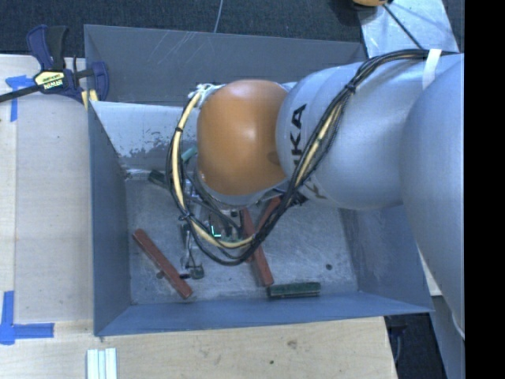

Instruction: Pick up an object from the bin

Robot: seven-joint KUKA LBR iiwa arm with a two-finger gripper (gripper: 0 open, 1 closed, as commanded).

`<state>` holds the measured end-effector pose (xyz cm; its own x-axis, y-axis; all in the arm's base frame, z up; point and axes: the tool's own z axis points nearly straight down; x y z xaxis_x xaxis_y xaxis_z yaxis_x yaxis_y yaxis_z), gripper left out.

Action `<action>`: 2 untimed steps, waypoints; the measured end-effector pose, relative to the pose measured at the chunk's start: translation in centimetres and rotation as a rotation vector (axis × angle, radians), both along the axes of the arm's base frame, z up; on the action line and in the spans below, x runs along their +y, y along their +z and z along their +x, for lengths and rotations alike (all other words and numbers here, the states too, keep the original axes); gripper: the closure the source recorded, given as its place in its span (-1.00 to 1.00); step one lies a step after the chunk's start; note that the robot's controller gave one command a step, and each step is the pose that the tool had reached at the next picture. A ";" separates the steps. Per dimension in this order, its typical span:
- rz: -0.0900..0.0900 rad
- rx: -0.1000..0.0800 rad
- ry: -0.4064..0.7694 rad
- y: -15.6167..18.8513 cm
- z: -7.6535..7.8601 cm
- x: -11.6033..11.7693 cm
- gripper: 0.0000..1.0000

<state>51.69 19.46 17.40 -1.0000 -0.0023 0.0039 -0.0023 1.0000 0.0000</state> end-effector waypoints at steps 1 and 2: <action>0.001 -0.006 -0.003 0.3 0.2 -0.1 -1.00; 0.002 -0.008 -0.062 -4.5 -1.2 3.3 -1.00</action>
Offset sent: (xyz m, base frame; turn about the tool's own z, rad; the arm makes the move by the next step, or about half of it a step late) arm -0.0164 0.0387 -0.0533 0.0702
